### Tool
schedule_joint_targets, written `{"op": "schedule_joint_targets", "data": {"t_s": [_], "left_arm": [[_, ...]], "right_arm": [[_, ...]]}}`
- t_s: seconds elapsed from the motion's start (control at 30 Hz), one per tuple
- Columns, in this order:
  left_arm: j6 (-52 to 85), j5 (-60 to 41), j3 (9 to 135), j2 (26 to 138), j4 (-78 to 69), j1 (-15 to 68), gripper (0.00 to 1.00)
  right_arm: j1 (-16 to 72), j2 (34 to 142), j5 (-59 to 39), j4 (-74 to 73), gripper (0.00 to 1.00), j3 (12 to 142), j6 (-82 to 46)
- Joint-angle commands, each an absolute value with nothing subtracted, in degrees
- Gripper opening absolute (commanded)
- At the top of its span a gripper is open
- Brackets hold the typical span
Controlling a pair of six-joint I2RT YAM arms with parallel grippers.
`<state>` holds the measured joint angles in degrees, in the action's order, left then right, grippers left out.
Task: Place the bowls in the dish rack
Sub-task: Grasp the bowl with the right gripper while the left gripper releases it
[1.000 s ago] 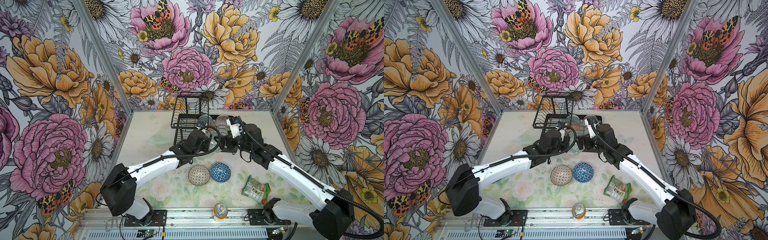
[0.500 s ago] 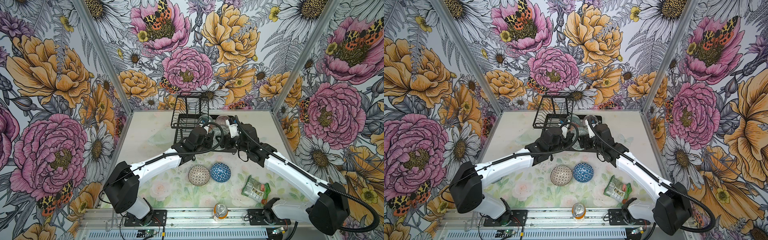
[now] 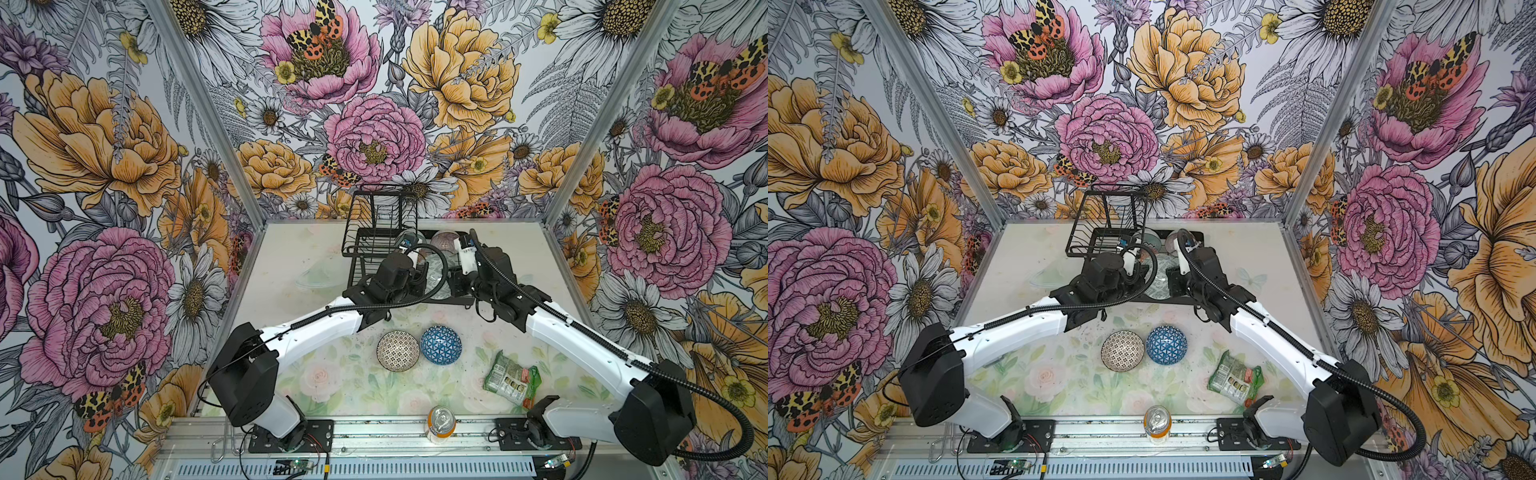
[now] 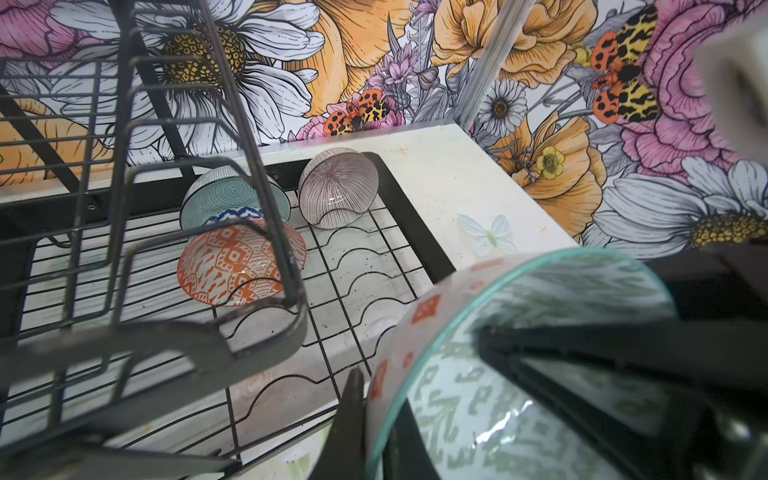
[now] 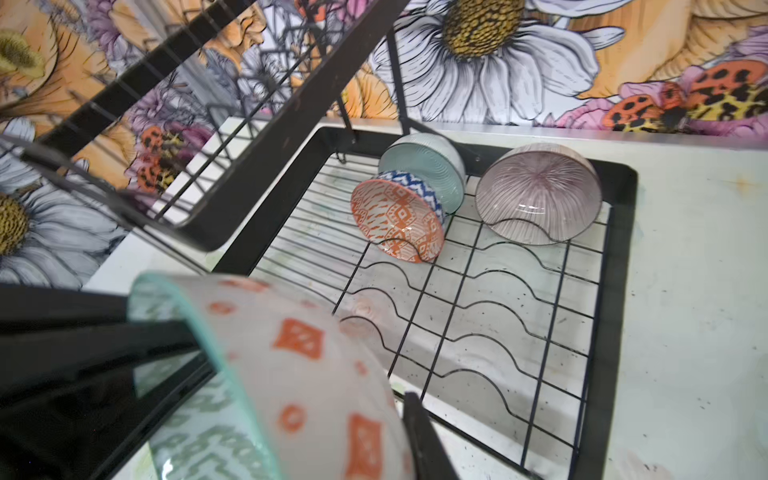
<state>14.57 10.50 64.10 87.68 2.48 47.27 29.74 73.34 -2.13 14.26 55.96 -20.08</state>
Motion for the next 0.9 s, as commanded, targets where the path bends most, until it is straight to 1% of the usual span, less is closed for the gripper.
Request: {"op": "schedule_joint_targets", "data": {"t_s": [0.0,0.03,0.07,0.4,0.43,0.53,0.57,0.63,0.7,0.73,0.8,0.83,0.87], "left_arm": [[14.42,7.97,63.66,85.67,-2.09,47.54,0.00],[14.40,8.08,63.31,85.49,-1.96,47.54,0.00],[14.33,8.12,63.05,85.45,-1.80,47.46,0.00],[11.77,7.88,63.19,83.90,3.76,47.32,0.00],[11.42,7.67,63.23,83.62,4.59,47.23,0.02],[10.18,7.37,63.85,83.08,7.65,47.15,0.26],[9.89,7.46,64.09,82.97,8.66,47.11,0.36],[9.10,7.78,65.08,82.71,11.58,47.03,0.60],[8.27,8.70,66.00,82.34,14.26,47.17,0.75],[7.85,9.12,66.13,81.98,15.27,47.11,0.85],[7.48,9.82,66.13,81.21,16.74,47.02,0.96],[7.31,10.10,66.00,80.75,17.31,46.92,0.99],[7.18,10.11,65.83,80.47,17.68,46.72,0.99]], "right_arm": [[30.15,73.22,-3.09,13.71,0.07,57.23,-19.47],[30.15,73.09,-2.97,13.69,0.02,57.11,-19.38],[30.15,72.96,-2.80,13.61,0.00,56.91,-19.41],[29.75,73.05,-2.31,13.49,0.00,57.41,-17.72],[29.71,72.89,-2.13,13.50,0.00,57.39,-17.34],[29.63,72.38,-1.26,13.50,0.00,57.30,-16.36],[29.54,72.34,-1.07,13.45,0.00,57.30,-16.09],[29.20,72.30,-0.99,13.46,0.00,57.33,-15.54],[28.66,72.40,-1.14,13.50,0.00,57.65,-14.84],[28.36,72.54,-1.29,13.52,0.00,57.88,-14.32],[27.59,72.78,-1.32,13.52,0.00,58.24,-13.48],[27.15,72.98,-1.49,13.52,0.00,58.48,-12.84],[26.76,73.18,-1.59,13.48,0.00,58.68,-12.24]]}}
